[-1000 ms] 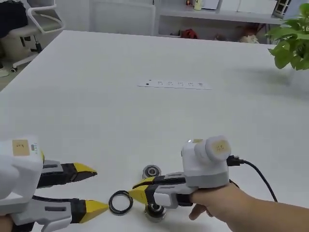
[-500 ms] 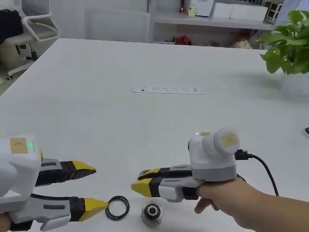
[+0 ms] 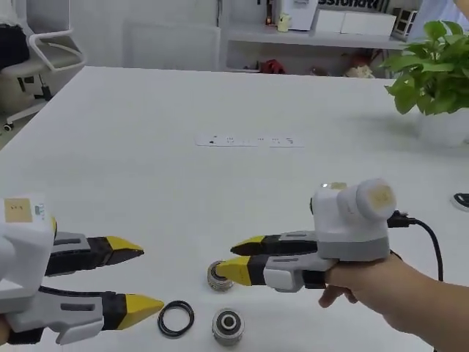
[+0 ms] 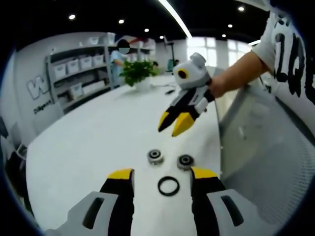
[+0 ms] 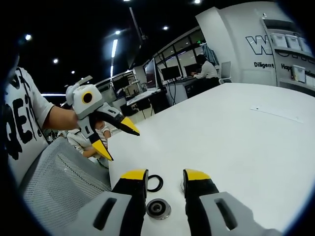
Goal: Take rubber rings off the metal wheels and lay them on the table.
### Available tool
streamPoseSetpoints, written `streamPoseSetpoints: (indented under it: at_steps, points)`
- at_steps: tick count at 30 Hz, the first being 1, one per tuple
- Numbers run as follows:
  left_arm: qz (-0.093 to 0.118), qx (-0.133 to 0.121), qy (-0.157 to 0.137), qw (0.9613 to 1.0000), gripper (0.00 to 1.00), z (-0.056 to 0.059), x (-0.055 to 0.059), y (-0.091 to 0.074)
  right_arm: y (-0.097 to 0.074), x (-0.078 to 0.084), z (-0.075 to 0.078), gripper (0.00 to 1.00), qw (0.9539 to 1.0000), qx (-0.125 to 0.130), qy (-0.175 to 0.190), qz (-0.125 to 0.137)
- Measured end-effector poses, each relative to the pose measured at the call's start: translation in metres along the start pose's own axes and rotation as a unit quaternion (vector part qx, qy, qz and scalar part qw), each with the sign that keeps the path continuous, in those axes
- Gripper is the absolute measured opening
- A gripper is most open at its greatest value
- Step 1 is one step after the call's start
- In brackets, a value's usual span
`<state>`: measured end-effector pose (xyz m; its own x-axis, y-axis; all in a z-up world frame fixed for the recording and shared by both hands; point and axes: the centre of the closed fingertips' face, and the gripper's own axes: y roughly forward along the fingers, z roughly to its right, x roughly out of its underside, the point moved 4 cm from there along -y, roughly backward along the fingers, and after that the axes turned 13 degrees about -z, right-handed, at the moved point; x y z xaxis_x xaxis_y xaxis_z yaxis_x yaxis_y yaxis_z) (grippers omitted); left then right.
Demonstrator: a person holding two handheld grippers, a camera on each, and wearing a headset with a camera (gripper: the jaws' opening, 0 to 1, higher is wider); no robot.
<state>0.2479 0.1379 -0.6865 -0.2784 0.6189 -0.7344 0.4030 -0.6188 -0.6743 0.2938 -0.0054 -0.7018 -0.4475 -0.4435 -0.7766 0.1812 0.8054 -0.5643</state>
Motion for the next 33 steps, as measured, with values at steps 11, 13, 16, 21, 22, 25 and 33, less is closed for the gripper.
streamPoseSetpoints:
  at_steps: [11,13,16,21,22,25,33]
  points:
    - [0.003,0.001,0.003,1.0,0.47,0.002,-0.004,-0.007,-0.022,0.008,-0.005,0.39,0.999,0.022,-0.037,-0.009]
    - [0.004,0.0,0.001,1.0,0.48,0.002,-0.004,-0.008,-0.026,0.011,-0.004,0.41,0.9988,0.025,-0.04,-0.011]
    - [0.005,0.0,-0.001,1.0,0.49,0.001,-0.005,-0.009,-0.031,0.014,-0.005,0.45,0.9984,0.031,-0.046,-0.011]
    - [0.002,0.002,-0.005,1.0,0.51,0.002,-0.002,-0.009,-0.039,0.018,-0.006,0.51,0.9976,0.038,-0.056,-0.013]
    - [0.002,0.003,-0.008,1.0,0.52,0.002,-0.001,-0.009,-0.041,0.02,-0.006,0.52,0.9974,0.038,-0.058,-0.015]
    - [0.002,0.002,-0.012,0.9999,0.52,0.002,0.0,-0.01,-0.045,0.027,-0.006,0.54,0.9969,0.042,-0.062,-0.024]
    - [0.001,-0.002,-0.018,0.9998,0.53,0.002,0.003,-0.012,-0.055,0.04,-0.004,0.6,0.9945,0.054,-0.08,-0.04]
